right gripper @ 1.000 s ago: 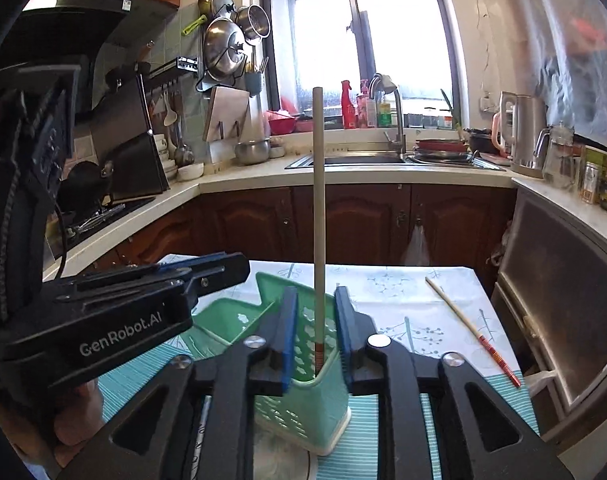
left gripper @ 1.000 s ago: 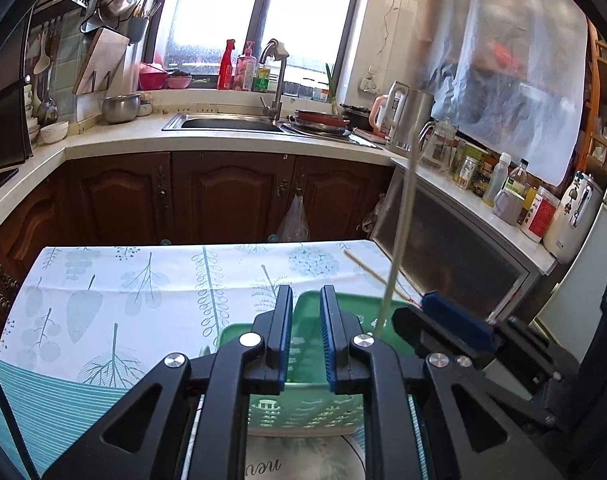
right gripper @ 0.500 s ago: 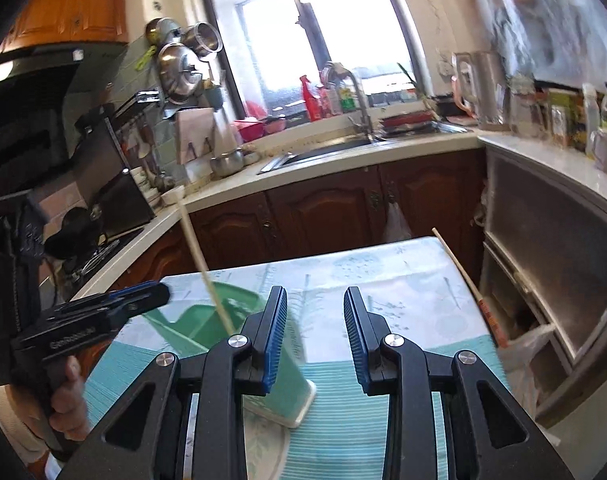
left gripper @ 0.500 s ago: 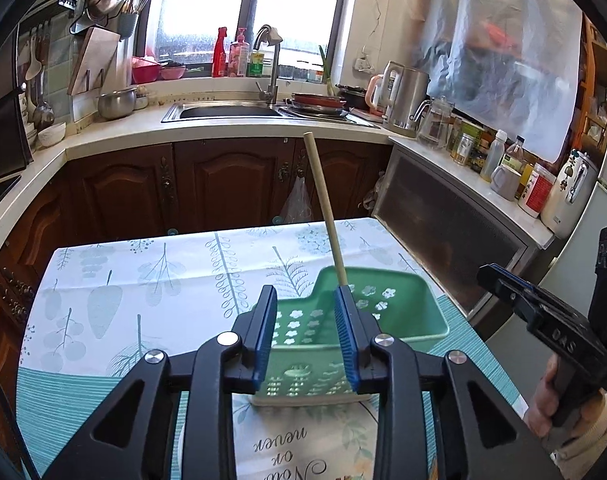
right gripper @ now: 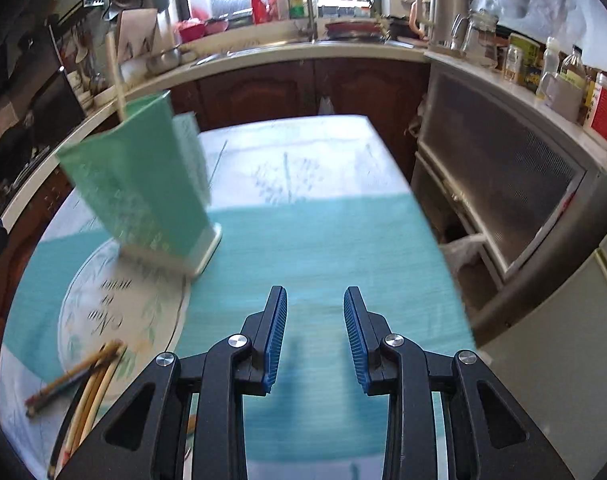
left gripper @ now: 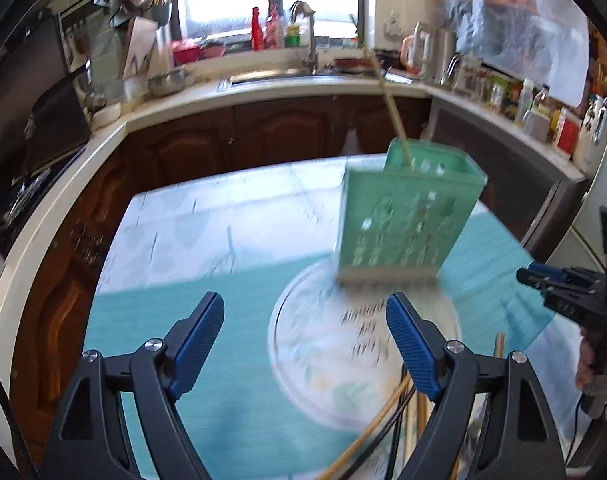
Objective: Organize utensils
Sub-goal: 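Withdraw both open grippers from the holder back over the chopstick pile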
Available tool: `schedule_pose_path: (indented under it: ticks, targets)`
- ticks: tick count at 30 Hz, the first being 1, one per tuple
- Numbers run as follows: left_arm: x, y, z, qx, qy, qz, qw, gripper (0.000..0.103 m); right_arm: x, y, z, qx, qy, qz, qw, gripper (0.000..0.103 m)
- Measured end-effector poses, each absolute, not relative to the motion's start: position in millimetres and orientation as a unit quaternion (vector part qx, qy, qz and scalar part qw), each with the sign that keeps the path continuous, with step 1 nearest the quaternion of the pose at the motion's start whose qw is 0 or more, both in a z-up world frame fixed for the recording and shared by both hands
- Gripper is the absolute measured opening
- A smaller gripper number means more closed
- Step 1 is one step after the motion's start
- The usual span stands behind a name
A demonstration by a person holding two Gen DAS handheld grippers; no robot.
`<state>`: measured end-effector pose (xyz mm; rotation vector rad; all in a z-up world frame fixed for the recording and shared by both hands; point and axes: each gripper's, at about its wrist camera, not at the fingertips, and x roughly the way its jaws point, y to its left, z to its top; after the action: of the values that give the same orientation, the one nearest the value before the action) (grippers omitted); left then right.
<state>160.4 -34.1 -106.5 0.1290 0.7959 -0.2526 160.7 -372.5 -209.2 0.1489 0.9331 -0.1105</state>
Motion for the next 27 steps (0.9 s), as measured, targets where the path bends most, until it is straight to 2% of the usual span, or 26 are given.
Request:
schedule_pose_path:
  ticks: [7,10,21,27]
  targets:
    - [115,-15,-118,0.043,0.437,-0.101,0.893,0.084,134,-324,-194,0.087,0.464,-0.002,0.882,0.03]
    - [105,-15,-110,0.047,0.437,-0.095,0.893,0.088,122,-303,-180,0.094,0.464,0.022,0.881,0.03]
    - [66,-26,-74,0.092,0.418,-0.108,0.897,0.092,89,-231,-128,0.102,0.468,0.091,0.873,0.037]
    - [59,-29,-79,0.112,0.434,-0.153,0.881,0.092,75,-204,-129,0.114,0.493,0.097,0.857,0.037]
